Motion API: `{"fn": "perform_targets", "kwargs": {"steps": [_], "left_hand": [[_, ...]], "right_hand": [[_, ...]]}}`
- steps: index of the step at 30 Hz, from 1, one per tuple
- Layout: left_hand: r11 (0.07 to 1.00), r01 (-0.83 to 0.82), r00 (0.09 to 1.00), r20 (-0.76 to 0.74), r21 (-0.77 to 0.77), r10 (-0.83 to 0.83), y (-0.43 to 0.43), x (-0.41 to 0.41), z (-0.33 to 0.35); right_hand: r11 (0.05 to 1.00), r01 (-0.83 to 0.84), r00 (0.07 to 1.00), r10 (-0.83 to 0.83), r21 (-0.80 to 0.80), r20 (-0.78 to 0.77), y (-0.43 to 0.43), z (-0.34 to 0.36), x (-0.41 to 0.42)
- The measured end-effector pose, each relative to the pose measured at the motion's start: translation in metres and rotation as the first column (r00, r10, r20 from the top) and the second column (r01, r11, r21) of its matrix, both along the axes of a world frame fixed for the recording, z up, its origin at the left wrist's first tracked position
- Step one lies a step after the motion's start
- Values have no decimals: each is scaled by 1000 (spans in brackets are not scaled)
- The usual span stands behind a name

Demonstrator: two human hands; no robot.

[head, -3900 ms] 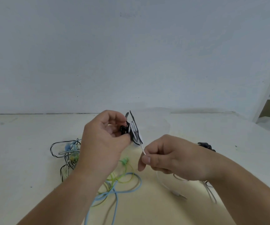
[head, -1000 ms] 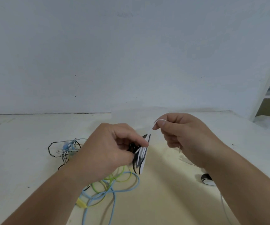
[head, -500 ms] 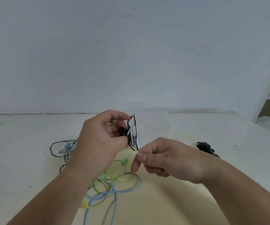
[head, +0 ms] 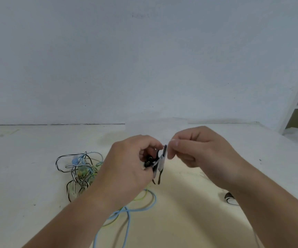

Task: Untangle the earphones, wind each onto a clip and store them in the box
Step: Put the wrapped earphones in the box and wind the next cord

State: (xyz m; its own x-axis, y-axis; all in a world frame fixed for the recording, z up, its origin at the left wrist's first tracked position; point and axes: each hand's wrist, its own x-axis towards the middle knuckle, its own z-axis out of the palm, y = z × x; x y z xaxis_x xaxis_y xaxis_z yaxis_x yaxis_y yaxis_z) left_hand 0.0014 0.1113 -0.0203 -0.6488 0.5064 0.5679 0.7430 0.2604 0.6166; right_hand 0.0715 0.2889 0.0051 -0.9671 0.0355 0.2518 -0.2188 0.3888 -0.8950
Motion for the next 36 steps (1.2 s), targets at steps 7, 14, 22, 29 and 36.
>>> {"fn": "perform_targets", "kwargs": {"steps": [7,14,22,29,36], "left_hand": [[981,153,964,201,119,-174,2,3,5],[924,143,925,285,354,-253,2,2,10],[932,-41,973,226,360,-44,3,-4,4],[961,-126,991,76,246,110,1,-2,4],[997,-47,996,-79,-63,41,4,0,-5]], "right_hand": [[938,322,945,-310,132,-102,2,-4,-6],[958,255,962,-265,130,61,1,-12,-9],[943,-223,949,151,249,277,-11,-18,-6],[955,-240,946,191,172,263,-6,-10,-1],[992,-43,999,44,117,-2,-4,1,3]]}}
